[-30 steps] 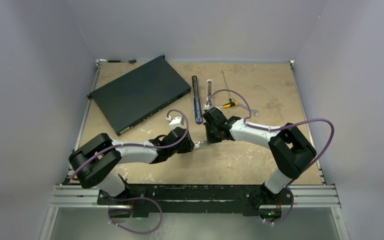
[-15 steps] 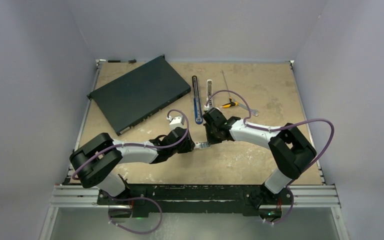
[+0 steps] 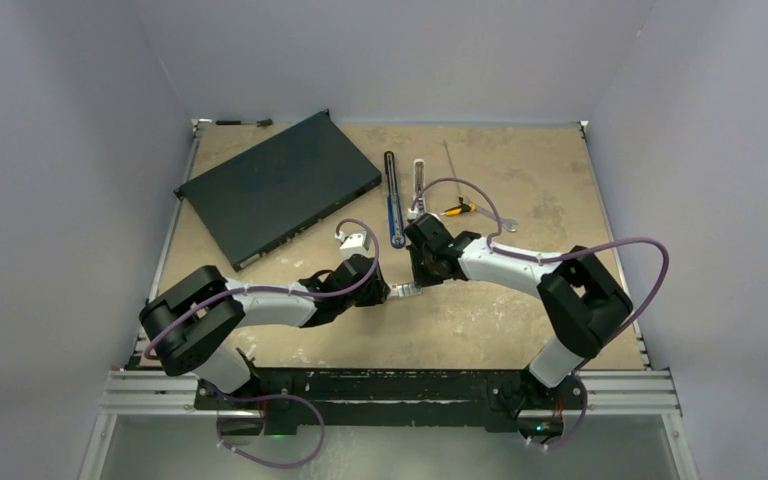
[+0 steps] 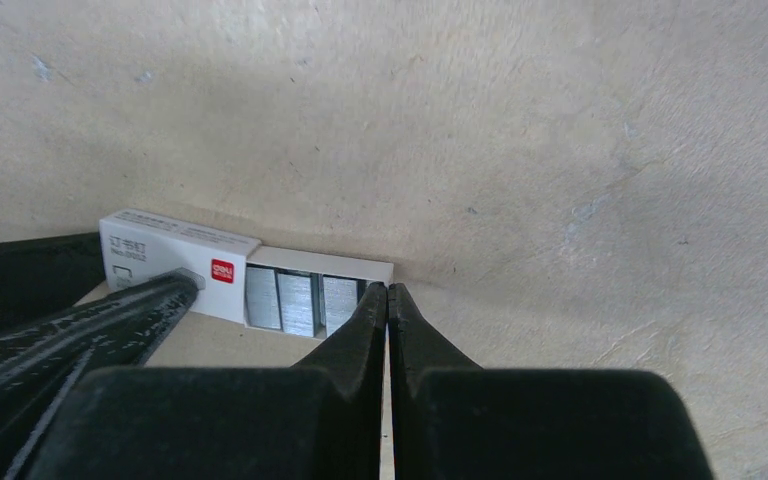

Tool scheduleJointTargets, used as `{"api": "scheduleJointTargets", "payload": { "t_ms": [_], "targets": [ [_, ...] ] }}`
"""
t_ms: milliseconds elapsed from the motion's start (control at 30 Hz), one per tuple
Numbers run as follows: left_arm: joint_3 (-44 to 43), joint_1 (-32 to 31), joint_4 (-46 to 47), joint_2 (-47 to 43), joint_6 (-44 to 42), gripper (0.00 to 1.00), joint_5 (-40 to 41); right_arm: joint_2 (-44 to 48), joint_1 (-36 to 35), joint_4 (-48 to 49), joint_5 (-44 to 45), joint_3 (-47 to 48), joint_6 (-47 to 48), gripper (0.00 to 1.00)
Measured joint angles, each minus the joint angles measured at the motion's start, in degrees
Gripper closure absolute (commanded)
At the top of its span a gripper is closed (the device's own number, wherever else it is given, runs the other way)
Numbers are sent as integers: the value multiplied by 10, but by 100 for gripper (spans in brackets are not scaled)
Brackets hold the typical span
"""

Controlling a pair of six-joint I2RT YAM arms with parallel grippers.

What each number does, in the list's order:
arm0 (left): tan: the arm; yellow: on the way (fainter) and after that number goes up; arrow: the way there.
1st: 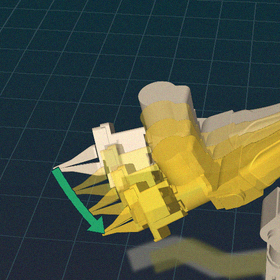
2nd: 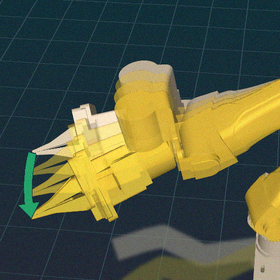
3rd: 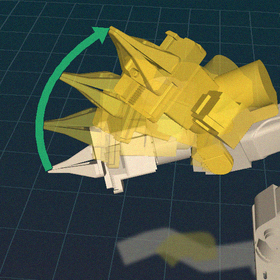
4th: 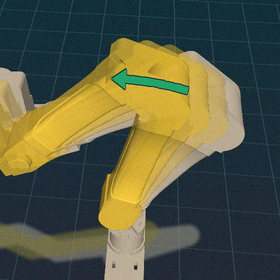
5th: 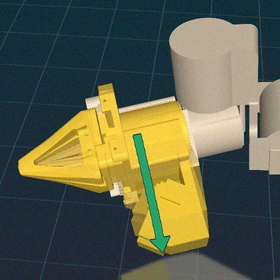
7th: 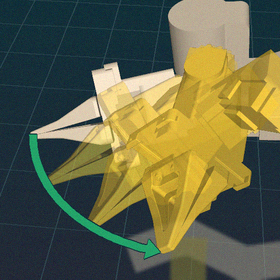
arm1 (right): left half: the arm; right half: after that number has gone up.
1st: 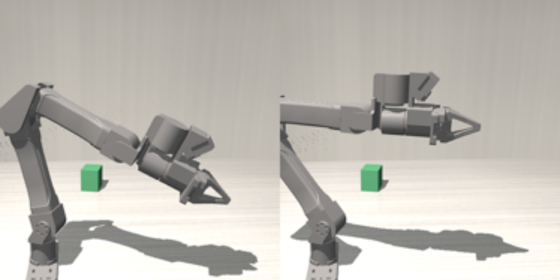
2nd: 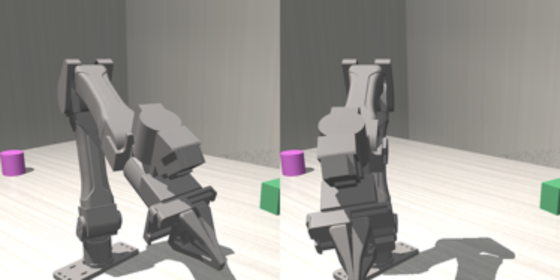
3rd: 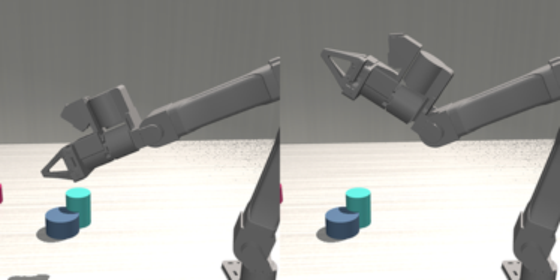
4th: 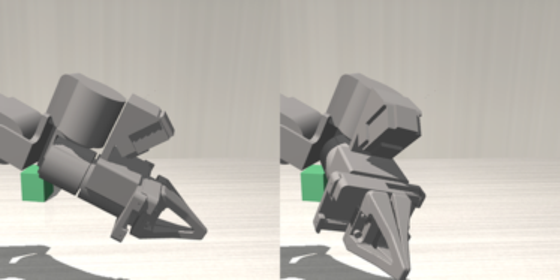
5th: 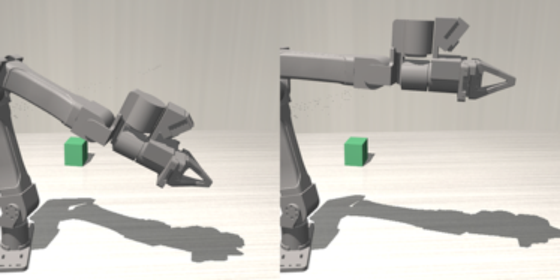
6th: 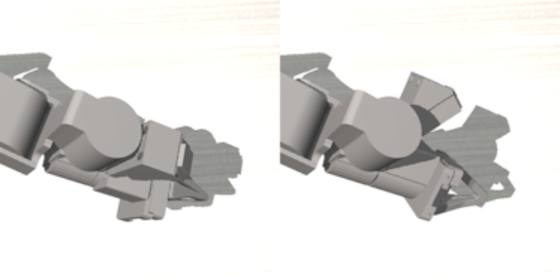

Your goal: Unload the staples from the stapler

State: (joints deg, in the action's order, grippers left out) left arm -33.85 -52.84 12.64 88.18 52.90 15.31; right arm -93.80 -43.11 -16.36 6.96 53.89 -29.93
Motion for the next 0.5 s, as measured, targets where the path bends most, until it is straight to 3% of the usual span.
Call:
{"api": "scheduleJointTargets", "payload": {
  "t_ms": [500],
  "targets": [
    [0, 0, 2, 1, -4, 67, -1, 0, -4, -7, 15, 26, -12, 100]
  ]
}}
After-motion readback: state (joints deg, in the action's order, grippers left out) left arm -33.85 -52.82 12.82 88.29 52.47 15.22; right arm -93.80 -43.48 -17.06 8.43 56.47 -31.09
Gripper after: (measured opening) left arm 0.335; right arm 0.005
